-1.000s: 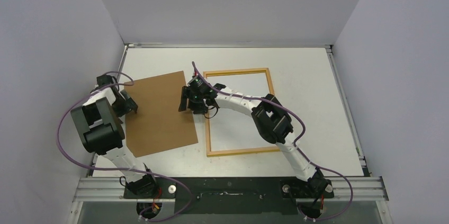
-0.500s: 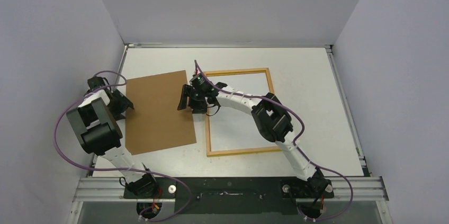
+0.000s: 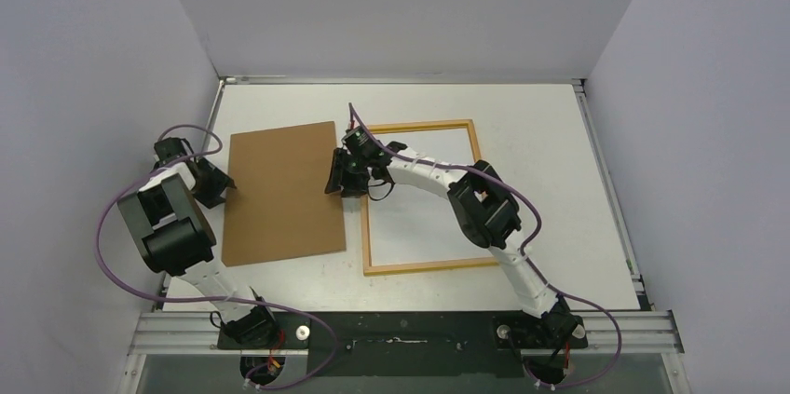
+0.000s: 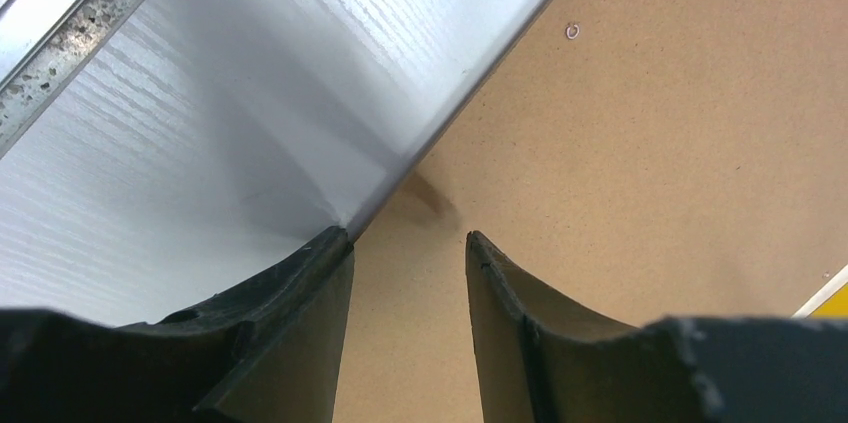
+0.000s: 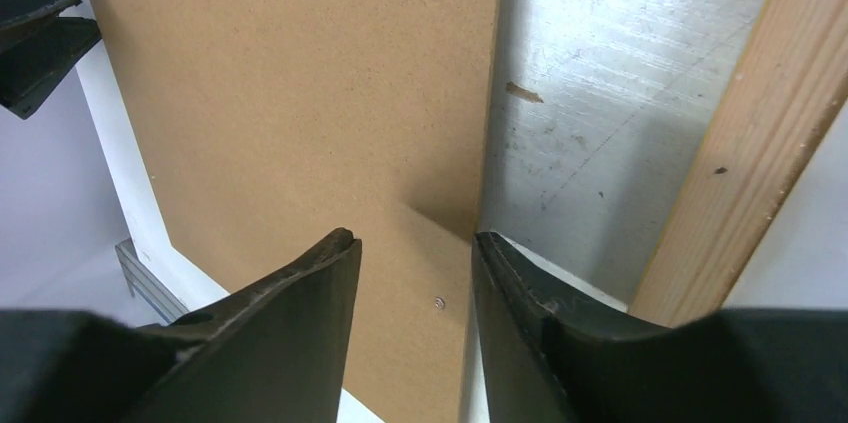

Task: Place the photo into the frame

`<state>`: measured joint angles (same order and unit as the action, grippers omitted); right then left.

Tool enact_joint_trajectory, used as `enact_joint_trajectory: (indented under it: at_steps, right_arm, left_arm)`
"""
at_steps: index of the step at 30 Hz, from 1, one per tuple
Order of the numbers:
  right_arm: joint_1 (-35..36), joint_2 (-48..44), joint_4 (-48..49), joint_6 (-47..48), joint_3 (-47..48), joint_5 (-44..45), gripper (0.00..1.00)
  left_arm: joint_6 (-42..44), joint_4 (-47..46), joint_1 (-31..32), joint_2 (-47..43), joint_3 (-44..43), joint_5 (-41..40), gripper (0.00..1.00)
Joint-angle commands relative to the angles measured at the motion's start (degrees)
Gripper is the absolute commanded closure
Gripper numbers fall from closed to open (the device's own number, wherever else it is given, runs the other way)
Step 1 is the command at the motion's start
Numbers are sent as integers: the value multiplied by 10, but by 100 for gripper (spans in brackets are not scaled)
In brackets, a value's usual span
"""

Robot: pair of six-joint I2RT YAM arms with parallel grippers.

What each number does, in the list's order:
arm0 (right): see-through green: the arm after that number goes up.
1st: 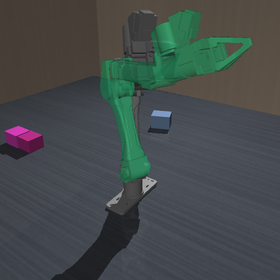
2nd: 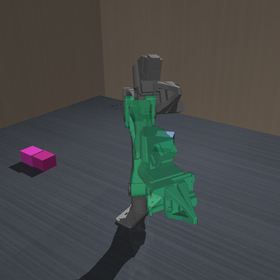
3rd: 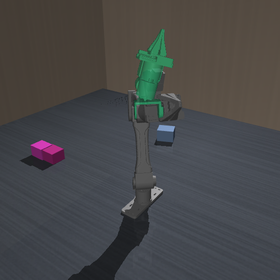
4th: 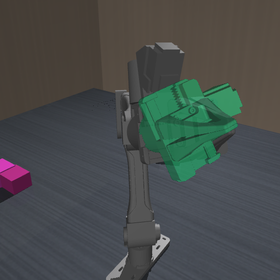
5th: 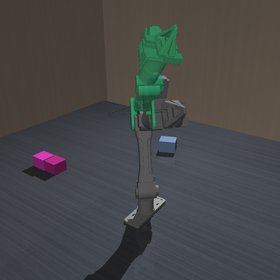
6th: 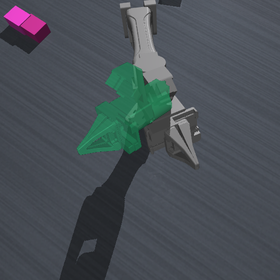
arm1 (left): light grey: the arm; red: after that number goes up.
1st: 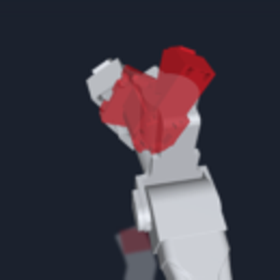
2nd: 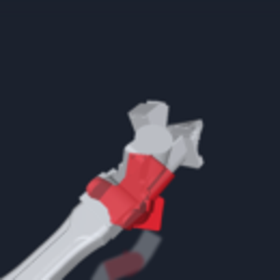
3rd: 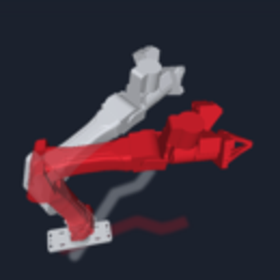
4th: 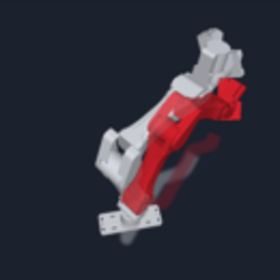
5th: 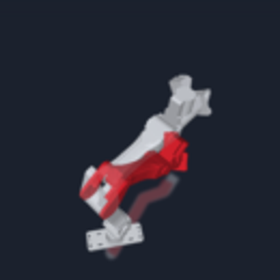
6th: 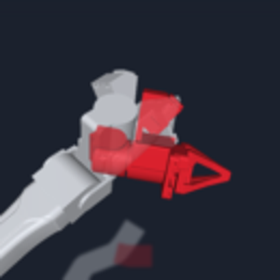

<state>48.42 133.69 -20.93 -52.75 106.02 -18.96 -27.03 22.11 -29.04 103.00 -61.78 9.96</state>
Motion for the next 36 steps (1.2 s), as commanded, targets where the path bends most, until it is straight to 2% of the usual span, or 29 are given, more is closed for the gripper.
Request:
enact_joint_trajectory:
  at_steps: [1,9,14,23,36]
  right_arm:
    - [12,-75,88,-9,3,-44,59]
    - [6,-95,99,-14,-28,-52,79]
    - [2,-112,114,-15,-43,-63,87]
    - [-6,-152,111,-7,-90,-60,89]
    - [-41,-183,74,61,-169,-43,85]
  left_arm:
    - [-45,81,16,-11,36,67,57]
    - [-50,89,17,-31,55,82,56]
    - [-53,89,17,-44,73,103,56]
    - [-53,86,58,-70,118,161,57]
    - [-118,38,146,-138,188,146,58]
